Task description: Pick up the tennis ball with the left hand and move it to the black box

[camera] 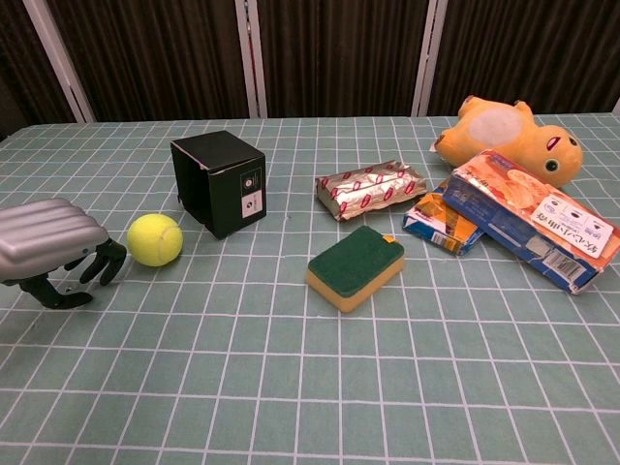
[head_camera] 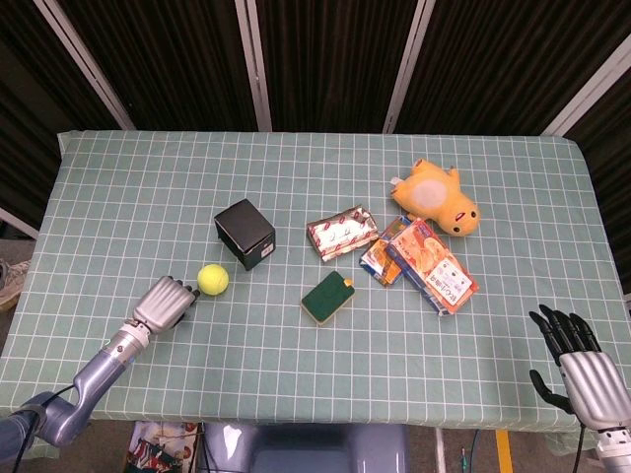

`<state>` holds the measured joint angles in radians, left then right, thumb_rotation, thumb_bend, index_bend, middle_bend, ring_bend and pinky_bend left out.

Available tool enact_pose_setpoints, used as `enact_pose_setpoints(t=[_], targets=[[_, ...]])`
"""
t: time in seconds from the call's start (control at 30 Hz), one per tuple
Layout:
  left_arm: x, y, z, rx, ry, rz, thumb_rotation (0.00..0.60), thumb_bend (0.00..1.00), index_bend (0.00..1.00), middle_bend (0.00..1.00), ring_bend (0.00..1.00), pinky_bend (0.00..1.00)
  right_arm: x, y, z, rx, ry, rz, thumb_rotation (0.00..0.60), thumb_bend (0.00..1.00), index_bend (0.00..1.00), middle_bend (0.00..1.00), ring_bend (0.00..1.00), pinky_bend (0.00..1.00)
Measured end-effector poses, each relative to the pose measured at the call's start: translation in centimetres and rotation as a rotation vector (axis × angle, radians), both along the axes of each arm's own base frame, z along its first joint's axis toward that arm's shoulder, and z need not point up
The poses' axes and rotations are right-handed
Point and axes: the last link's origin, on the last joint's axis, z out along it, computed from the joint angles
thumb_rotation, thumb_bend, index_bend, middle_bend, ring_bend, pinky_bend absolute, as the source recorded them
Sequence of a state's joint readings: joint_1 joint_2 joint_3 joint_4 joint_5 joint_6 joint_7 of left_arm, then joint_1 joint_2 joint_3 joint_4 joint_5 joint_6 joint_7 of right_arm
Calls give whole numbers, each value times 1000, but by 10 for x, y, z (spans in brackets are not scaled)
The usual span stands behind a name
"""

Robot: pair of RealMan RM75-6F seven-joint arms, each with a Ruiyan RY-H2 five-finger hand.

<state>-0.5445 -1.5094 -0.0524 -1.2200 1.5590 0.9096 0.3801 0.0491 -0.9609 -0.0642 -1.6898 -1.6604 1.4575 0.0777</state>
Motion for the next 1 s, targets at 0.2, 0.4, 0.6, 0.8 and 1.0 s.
enact_pose_setpoints(t=[0.2,0.4,0.6,0.8,1.0], targets=[[7,12,-5,6,-5,1,600,301,471,501,493,557,1,1,1,-3,2,3,600,428,0,0,0,0],[21,22,-8,16,-9,-21,600,301,458,489,485,539,1,2,2,-7,2,4,600,428,0,0,0,0],[32,28,-13,14,-21,-31,600,301,449,478,472,532,1,3,4,-10,0,5,600,428,0,0,0,0],[37,33,-19,19,-30,-36,600,301,441,457,443,515,0,2,4,-6,2,-2,600,427,0,0,0,0],[39,38,-21,30,-31,-33,600,301,405,409,381,485,-1,1,4,-5,5,-7,600,428,0,0,0,0]])
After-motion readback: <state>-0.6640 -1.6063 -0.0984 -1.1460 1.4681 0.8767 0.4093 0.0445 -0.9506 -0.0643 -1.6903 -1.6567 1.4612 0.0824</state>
